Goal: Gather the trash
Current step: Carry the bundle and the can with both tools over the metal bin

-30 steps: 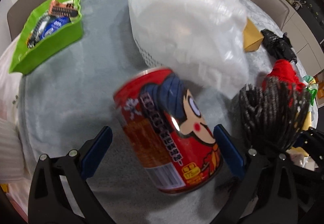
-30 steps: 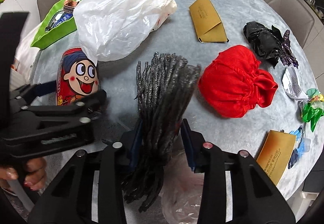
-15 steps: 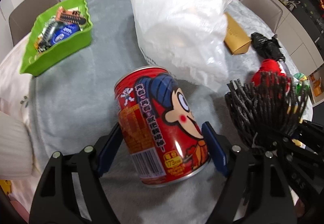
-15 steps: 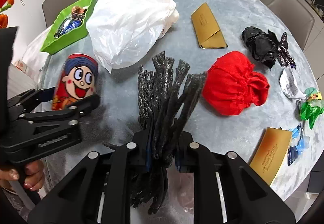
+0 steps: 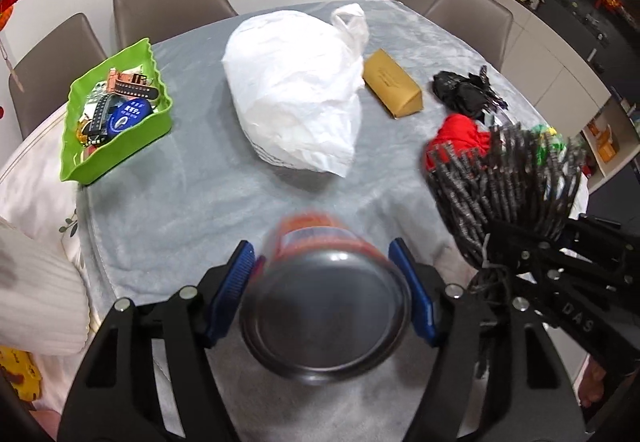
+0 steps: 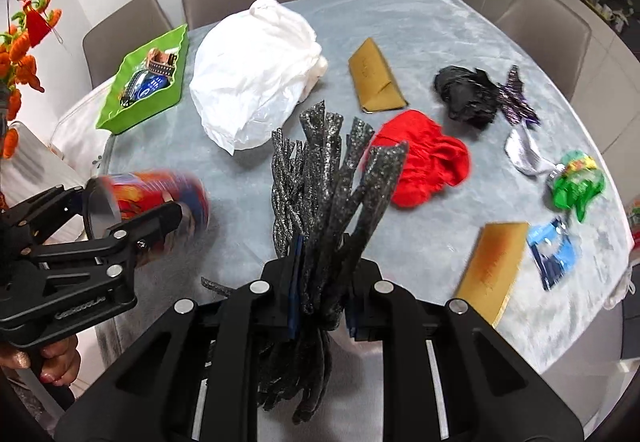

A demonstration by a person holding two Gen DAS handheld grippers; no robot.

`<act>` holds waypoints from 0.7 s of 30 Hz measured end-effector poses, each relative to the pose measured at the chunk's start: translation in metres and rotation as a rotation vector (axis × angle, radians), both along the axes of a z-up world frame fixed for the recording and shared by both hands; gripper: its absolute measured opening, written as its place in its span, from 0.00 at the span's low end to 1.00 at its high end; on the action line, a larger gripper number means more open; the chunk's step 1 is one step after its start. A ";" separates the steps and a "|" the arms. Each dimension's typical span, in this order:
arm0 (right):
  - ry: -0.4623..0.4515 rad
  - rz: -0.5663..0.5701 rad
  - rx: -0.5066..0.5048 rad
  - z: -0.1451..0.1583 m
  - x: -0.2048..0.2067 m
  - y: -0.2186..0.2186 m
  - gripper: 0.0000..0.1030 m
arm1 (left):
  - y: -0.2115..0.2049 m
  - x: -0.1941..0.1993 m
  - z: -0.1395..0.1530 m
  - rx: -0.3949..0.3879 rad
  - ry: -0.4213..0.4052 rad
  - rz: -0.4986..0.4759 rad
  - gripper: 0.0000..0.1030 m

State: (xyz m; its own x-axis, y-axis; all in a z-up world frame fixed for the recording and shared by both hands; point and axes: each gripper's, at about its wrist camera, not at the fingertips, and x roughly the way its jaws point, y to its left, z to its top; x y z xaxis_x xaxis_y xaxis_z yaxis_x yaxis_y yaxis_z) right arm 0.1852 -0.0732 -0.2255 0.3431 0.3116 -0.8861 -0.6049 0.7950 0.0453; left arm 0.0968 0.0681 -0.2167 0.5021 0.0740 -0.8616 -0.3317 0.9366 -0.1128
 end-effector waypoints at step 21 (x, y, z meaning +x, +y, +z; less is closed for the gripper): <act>-0.042 -0.148 0.056 0.032 -0.026 -0.056 0.16 | -0.047 -0.010 0.003 -0.008 0.016 -0.166 0.65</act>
State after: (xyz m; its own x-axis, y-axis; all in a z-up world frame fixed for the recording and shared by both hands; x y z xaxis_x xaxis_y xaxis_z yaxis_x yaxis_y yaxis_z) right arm 0.1590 -0.1289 -0.1934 0.4256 0.3033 -0.8526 -0.4835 0.8726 0.0690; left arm 0.0866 0.0210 -0.2133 0.4931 -0.0153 -0.8698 -0.1745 0.9778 -0.1161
